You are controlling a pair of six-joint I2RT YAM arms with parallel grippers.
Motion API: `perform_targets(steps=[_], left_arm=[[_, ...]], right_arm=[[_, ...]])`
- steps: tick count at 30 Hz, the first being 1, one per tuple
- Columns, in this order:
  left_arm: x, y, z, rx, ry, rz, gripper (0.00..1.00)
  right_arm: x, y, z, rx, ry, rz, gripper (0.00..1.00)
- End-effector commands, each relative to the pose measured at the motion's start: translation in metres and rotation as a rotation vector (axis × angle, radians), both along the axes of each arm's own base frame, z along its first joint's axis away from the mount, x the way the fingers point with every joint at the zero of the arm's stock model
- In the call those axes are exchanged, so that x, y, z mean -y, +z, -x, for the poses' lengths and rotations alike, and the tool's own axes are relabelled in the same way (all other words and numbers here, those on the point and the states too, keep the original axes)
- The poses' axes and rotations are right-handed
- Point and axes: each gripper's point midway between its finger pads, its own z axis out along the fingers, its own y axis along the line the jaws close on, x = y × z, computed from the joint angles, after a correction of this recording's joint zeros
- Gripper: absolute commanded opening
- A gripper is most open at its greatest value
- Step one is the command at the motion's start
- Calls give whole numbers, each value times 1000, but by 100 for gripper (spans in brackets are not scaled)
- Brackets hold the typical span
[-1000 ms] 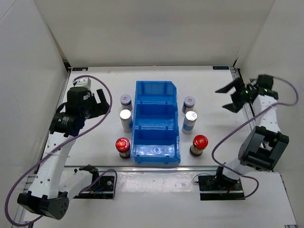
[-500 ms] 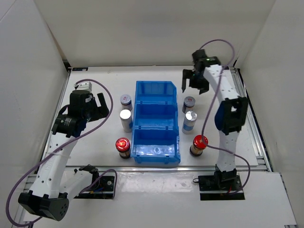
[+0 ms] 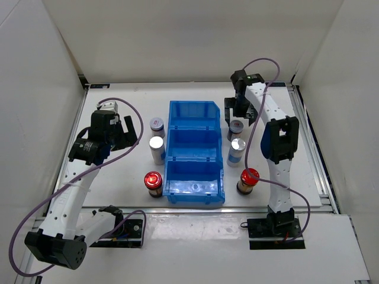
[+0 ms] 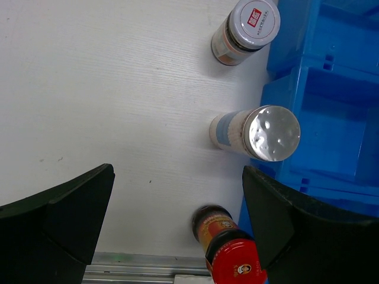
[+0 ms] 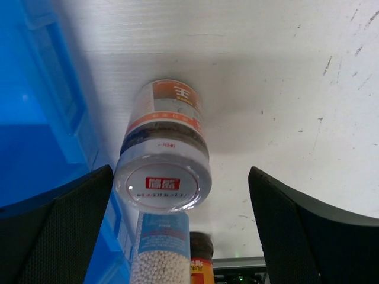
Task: Organize the condiment bottles
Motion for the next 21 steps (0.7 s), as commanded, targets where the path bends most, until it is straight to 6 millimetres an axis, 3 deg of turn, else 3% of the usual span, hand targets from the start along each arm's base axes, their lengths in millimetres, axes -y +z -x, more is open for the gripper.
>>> perform_targets(steps=[1, 8, 11, 12, 13, 16, 17, 19, 20, 21], left_arm=[[3, 3, 3, 3, -22, 5, 100], [3, 0, 2, -6, -22, 3, 100], [3, 0, 2, -6, -22, 3, 100], [3, 0, 2, -6, -22, 3, 100], [3, -4, 3, -16, -22, 1, 100], [4, -4, 4, -18, -29, 7, 100], [5, -4, 4, -18, -29, 7, 100], [5, -4, 4, -18, -29, 7, 100], [6, -4, 4, -19, -29, 20, 100], [6, -4, 4, -19, -29, 20, 100]], right_arm=[[-1, -12, 7, -43, 13, -14, 96], [-6, -32, 21, -121, 8, -92, 83], [-2, -34, 22, -117, -20, -71, 66], [-1, -26, 19, -91, -32, -65, 52], [1, -20, 17, -75, -34, -55, 46], [8, 8, 0, 28, -54, -21, 34], [7, 31, -13, 98, -57, -27, 32], [10, 52, -23, 147, -56, -10, 24], [6, 81, -33, 228, -40, -10, 22], [3, 94, -42, 278, -41, -25, 20]])
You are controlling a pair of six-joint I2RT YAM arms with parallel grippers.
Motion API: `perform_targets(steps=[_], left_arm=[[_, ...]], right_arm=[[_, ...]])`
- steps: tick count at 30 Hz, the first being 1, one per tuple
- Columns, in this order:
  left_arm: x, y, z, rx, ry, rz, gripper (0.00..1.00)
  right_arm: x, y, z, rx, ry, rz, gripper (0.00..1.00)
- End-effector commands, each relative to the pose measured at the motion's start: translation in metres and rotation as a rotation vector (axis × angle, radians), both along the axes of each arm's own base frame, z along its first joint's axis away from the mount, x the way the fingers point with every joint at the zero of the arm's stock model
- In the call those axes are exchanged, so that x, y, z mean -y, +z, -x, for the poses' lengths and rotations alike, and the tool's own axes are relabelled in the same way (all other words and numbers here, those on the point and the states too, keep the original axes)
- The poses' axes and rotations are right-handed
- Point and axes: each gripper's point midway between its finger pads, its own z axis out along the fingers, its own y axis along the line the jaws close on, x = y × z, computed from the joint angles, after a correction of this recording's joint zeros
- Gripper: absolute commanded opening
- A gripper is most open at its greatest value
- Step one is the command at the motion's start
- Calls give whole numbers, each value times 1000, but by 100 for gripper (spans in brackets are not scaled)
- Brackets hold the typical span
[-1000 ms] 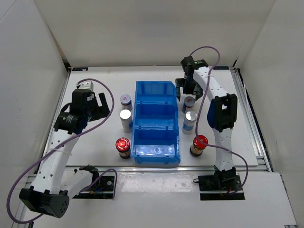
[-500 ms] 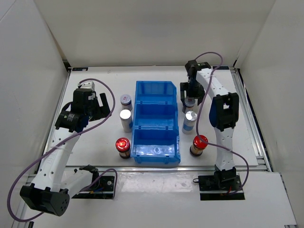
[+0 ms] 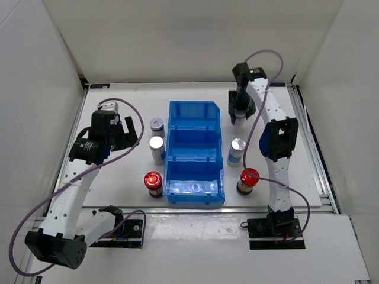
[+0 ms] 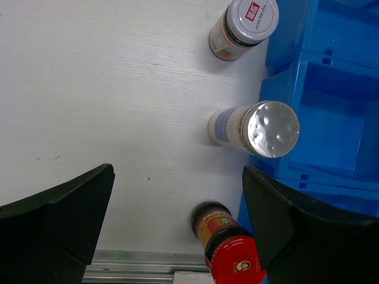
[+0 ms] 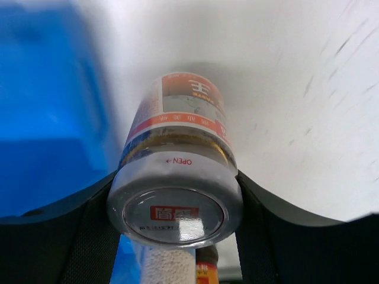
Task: Organize the condiment bottles
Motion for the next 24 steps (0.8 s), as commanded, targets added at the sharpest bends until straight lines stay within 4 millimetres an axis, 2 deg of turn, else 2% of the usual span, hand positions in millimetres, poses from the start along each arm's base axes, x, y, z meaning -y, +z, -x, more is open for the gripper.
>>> perform_targets(steps=[1, 2, 3, 4, 7, 8, 9, 10, 12, 13, 16, 21, 22, 23, 24], left_arm=[[4, -2, 3, -7, -16, 13, 100], [4, -2, 3, -7, -16, 13, 100], [4, 0, 1, 2, -16, 15, 100], [4, 0, 1, 2, -16, 15, 100], [4, 0, 1, 2, -16, 15, 100], [4, 0, 1, 2, -16, 15, 100], [4, 0, 1, 2, -16, 15, 100], [4, 0, 1, 2, -16, 15, 100], [4, 0, 1, 2, -16, 15, 100], [4, -4, 2, -7, -16, 13, 100], [3, -4, 1, -5, -10, 7, 100], [3, -4, 1, -5, -10, 7, 100], [3, -4, 1, -5, -10, 7, 100], [1, -4, 1, -4, -3, 1, 100], [1, -4, 1, -4, -3, 1, 100]], right_arm=[[-5, 90, -34, 281, 12, -4, 17], [-12, 102, -37, 317, 23, -27, 17], [-15, 105, -38, 324, 26, -40, 17], [-29, 114, -39, 354, 51, -62, 15], [-49, 108, -34, 327, 94, -88, 15], [-62, 115, -32, 351, 131, -97, 14], [-71, 107, -29, 329, 149, -103, 14], [-83, 110, -22, 326, 177, -116, 13], [-96, 103, -15, 298, 208, -125, 13], [-109, 99, -9, 285, 237, -134, 13], [-129, 93, 1, 273, 290, -133, 13], [-142, 68, 6, 197, 289, -157, 13], [-144, 68, 8, 193, 292, -168, 13], [-144, 58, 8, 168, 281, -161, 13], [-145, 50, 7, 152, 281, -154, 17]])
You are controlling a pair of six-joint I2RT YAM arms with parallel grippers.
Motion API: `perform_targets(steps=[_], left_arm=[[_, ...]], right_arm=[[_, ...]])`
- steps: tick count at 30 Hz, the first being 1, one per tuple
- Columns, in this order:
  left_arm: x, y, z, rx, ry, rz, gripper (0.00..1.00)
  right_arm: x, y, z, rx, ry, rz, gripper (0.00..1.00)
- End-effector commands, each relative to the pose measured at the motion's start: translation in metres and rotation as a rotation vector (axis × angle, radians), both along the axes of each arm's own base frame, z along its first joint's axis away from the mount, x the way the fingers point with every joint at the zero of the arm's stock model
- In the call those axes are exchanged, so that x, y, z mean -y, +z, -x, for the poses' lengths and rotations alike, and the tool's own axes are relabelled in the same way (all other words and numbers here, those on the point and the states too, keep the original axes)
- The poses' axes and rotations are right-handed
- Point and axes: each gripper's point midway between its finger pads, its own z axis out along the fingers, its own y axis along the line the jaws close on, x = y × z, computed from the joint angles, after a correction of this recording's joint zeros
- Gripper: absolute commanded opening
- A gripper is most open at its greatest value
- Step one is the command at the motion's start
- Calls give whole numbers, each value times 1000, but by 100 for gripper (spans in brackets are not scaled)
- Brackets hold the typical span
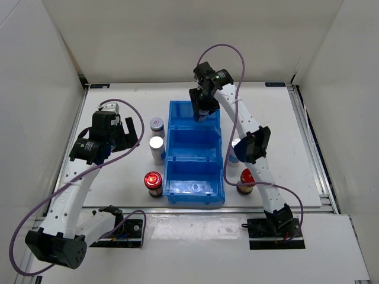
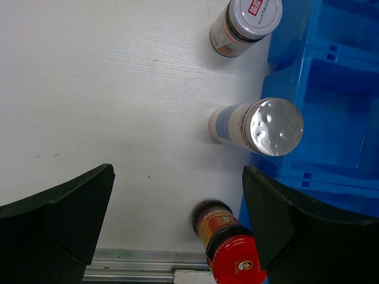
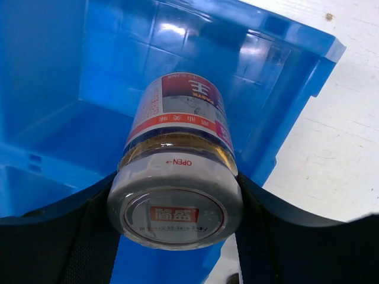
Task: Organize the condiment bottles
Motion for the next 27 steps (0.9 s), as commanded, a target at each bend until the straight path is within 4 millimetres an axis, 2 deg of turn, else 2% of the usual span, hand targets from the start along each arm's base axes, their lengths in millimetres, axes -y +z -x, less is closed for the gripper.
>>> perform_targets(steps=[1, 4, 7, 8, 10, 11, 14, 15, 17, 18, 19, 21, 22, 23, 24, 25, 26, 27], left_arm=[[0, -2, 1, 2, 0, 0, 100], [-2, -2, 0, 4, 2, -14, 100], [-2, -2, 0, 4, 2, -14, 100], [-2, -2, 0, 4, 2, -14, 100], [-3, -4, 2, -5, -5, -23, 100], [-4, -4, 2, -4, 3, -30, 100], [-6, -3, 2, -2, 4, -43, 100], [-6, -6, 0, -12, 3, -46, 100], [-7, -7, -3, -10, 10, -51, 100], [-6, -4, -7, -2, 10, -50, 100], [-7, -10, -10, -24, 17, -63, 100], [-8, -6, -18, -23, 27, -72, 100], [-6, 2, -27, 5, 28, -65, 100], [-4, 2, -31, 14, 36, -55, 100], [-3, 3, -37, 28, 47, -39, 100], [1, 6, -43, 43, 46, -21, 100], [3, 10, -50, 60, 57, -4, 100], [6, 12, -58, 81, 63, 9, 100]], right_arm=[[20, -4, 10, -72, -35, 30, 20], [21, -27, 9, -112, -38, 65, 33], [28, -47, 4, -140, -64, 95, 34], [28, -47, 4, -140, -64, 96, 34], [33, -61, 3, -170, -83, 110, 45], [33, -61, 3, -171, -83, 110, 54], [37, -64, 2, -167, -91, 135, 75], [39, -64, 1, -164, -105, 141, 87], [45, -44, -4, -102, -122, 152, 100], [48, -36, -5, -83, -139, 158, 100], [54, -14, -7, -29, -165, 162, 100], [63, 11, -6, 25, -200, 165, 100], [67, 32, -6, 72, -212, 156, 100], [72, 44, -3, 92, -232, 158, 100], [83, 70, -2, 146, -257, 144, 100], [86, 78, 1, 158, -287, 138, 100], [99, 87, 3, 163, -336, 135, 100], [99, 96, 5, 176, -356, 113, 100]])
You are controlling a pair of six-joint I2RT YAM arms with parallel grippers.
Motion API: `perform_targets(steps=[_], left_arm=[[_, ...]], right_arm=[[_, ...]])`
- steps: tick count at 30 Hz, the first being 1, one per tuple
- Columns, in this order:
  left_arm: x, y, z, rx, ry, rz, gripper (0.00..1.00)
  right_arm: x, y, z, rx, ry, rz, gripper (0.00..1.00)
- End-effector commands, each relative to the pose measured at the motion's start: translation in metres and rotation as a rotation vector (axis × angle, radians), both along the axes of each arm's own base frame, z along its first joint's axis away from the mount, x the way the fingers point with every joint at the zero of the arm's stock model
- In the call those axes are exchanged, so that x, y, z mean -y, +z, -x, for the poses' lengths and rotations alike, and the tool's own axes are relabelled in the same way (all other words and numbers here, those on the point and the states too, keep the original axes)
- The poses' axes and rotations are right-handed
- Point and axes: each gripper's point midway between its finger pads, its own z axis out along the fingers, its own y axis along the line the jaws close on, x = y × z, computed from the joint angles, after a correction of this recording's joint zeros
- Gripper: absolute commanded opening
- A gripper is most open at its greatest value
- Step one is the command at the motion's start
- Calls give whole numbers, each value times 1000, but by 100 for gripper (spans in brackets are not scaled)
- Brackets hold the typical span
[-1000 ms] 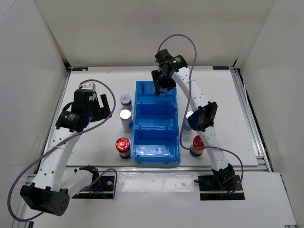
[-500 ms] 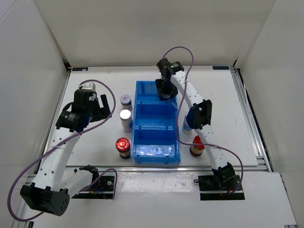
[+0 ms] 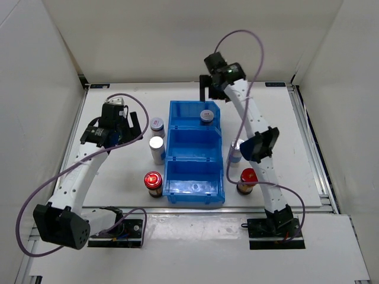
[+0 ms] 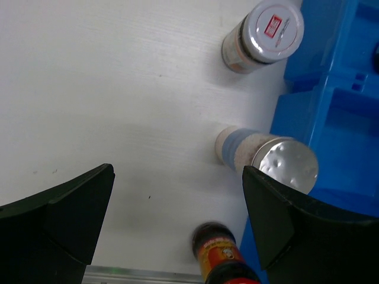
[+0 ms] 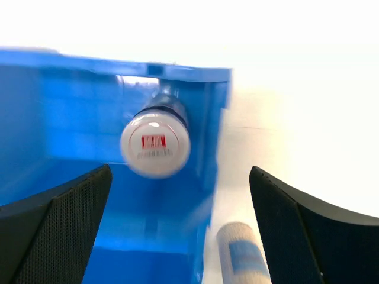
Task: Organize the condiment bottles
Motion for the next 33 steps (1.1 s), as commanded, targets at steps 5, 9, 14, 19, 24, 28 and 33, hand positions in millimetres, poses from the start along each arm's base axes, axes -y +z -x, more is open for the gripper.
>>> perform_targets(steps=[5, 9, 14, 19, 24, 28, 33], left_arm=[[19, 36, -67, 189, -7, 58, 100], [30, 19, -94, 179, -67, 28, 100], [53, 20, -132, 191, -183, 13, 100], [77, -15, -169, 117, -252, 51, 100], [95, -39, -185, 55, -313, 93, 100], [92, -60, -180, -5, -315, 79, 100], [101, -80, -171, -65, -339, 58, 100]], right_arm=[[75, 132, 50, 133, -137, -104, 100], [87, 139, 55, 119, -112, -129, 100], [91, 134, 58, 74, -85, -140, 100], [113, 125, 52, 18, -118, -192, 100], [160, 120, 39, -13, -210, -263, 100], [191, 106, 28, -54, -274, -324, 100], [205, 96, 17, -82, -282, -424, 100]])
